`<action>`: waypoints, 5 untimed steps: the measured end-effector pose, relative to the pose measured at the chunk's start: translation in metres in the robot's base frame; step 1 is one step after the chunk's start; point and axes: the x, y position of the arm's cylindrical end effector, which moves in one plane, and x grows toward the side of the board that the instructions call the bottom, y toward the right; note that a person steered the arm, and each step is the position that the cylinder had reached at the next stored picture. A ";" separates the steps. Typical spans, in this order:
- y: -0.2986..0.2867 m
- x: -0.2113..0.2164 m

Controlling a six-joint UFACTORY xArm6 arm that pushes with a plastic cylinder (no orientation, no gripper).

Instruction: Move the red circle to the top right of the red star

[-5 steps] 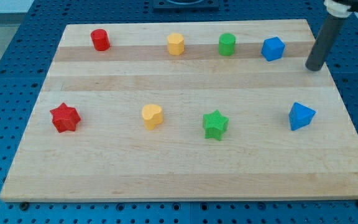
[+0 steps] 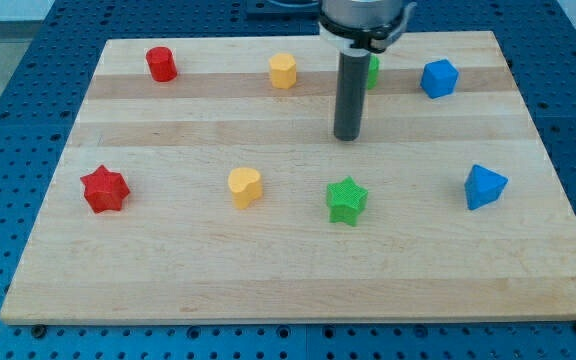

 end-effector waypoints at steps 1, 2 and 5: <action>-0.021 0.000; -0.021 0.000; -0.072 -0.014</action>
